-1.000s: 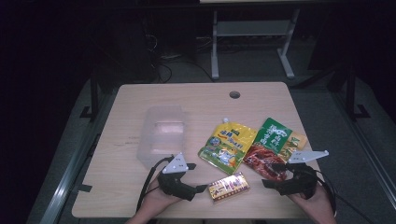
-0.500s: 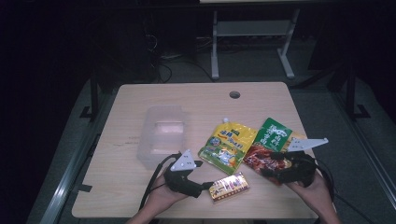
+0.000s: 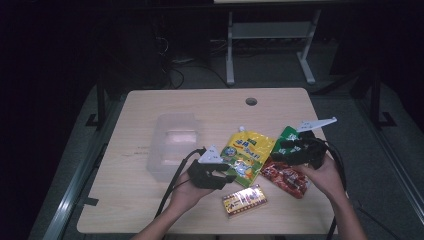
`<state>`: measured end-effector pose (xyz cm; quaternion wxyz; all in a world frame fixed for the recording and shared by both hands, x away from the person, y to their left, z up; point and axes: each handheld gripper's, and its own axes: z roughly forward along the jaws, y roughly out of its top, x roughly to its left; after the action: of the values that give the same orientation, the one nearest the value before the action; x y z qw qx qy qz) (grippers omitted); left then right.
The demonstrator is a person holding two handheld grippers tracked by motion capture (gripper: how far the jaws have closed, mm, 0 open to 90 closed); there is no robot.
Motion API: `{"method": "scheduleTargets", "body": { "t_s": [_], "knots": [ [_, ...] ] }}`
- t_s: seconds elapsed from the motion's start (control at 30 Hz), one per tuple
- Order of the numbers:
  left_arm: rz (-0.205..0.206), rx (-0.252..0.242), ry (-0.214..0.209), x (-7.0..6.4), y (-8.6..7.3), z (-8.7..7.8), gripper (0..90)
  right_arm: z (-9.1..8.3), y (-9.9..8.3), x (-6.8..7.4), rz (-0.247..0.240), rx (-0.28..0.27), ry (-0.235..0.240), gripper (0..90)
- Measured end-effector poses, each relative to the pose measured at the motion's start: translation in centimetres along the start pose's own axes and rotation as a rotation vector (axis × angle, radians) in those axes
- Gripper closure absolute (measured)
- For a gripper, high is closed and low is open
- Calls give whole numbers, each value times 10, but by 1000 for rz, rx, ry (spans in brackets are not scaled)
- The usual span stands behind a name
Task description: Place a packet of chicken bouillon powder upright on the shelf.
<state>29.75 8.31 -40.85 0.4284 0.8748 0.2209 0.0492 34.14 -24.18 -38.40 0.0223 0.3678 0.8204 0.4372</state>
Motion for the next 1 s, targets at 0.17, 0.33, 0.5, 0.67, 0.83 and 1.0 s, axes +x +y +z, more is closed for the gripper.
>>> {"method": "scheduleTargets", "body": {
  "t_s": [0.17, 0.33, 0.5, 0.67, 0.83, 1.0],
  "knots": [
    [-17, 44, -2, 7, 3, 14, 665, 8, 16, -9, 19, 30, -1, 258],
    [-42, 45, 3, 14, 7, 23, 772, 21, 24, -20, 69, 71, -40, 309],
    [-30, 78, -5, 16, 10, 35, 873, 33, 22, -30, 95, 122, -48, 328],
    [-20, 104, 14, 17, 11, 43, 897, 38, 17, -36, 118, 135, -54, 329],
    [-18, 146, 36, 20, 10, 51, 896, 41, 10, -45, 172, 112, -58, 338],
    [-18, 174, 71, 21, 10, 56, 896, 45, 9, -47, 188, 118, -86, 346]
  ]
}}
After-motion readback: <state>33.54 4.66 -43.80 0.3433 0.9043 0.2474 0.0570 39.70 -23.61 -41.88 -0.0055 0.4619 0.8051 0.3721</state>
